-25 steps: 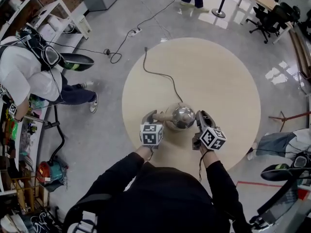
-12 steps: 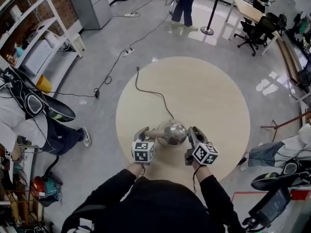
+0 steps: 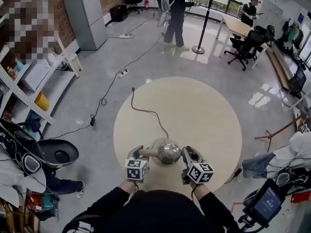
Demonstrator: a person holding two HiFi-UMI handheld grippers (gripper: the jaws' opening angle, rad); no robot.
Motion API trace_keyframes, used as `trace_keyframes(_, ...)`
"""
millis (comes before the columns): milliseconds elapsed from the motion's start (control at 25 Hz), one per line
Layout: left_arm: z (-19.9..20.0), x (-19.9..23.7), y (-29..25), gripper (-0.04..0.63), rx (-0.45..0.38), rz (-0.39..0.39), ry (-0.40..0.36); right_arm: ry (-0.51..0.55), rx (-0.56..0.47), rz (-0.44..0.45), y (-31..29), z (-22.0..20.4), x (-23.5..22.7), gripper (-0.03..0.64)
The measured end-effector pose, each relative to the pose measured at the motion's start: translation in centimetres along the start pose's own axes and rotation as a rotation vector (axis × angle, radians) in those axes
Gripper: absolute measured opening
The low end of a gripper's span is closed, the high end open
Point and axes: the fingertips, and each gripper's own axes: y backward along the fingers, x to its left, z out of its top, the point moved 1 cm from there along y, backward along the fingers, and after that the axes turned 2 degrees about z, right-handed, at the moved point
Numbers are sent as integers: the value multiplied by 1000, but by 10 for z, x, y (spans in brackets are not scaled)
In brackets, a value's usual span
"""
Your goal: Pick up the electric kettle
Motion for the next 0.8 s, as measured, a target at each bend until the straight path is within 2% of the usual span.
trace_keyframes(240, 29, -19, 37, 127, -22, -26, -3, 39, 14, 0, 38, 30, 29, 81)
trace_keyframes(800, 98, -45, 66, 123, -153, -60, -19, 112, -130, 21, 81, 89, 60, 75)
